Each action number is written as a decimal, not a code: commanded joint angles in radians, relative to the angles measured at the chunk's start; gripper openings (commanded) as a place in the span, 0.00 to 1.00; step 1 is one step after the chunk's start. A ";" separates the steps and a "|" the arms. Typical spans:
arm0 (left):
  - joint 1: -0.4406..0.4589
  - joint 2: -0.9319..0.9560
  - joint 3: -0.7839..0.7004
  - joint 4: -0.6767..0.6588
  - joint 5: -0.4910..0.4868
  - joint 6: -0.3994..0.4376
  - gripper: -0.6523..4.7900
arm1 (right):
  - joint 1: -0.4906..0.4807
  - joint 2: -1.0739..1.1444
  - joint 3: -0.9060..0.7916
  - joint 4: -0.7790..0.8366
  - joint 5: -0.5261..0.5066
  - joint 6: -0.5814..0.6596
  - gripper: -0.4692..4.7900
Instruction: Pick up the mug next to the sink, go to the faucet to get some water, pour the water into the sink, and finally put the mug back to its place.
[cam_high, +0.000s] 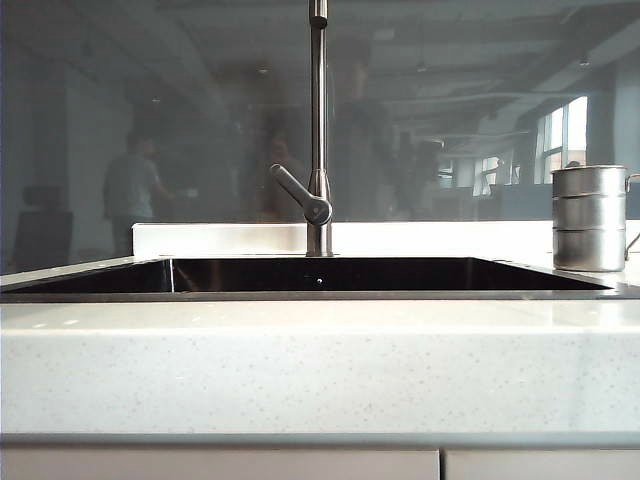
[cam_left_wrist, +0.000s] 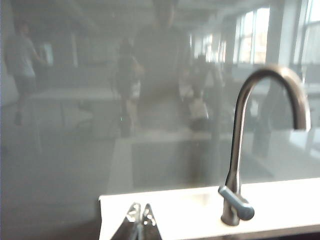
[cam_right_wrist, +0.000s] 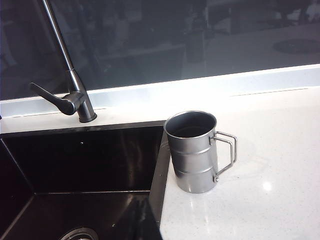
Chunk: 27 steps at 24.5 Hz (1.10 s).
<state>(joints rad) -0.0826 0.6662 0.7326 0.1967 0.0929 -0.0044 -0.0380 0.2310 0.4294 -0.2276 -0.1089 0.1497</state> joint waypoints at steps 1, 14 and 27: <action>0.001 -0.053 0.002 -0.024 -0.002 -0.006 0.12 | 0.000 0.000 0.005 0.021 -0.001 0.004 0.07; 0.001 -0.114 0.002 -0.040 -0.003 -0.006 0.12 | 0.000 0.000 0.005 0.021 -0.001 0.004 0.07; 0.010 -0.254 -0.054 -0.563 -0.183 0.060 0.12 | 0.000 0.000 0.005 0.021 -0.001 0.004 0.07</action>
<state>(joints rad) -0.0765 0.4446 0.7059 -0.3187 -0.0933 0.0769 -0.0380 0.2310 0.4297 -0.2268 -0.1089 0.1497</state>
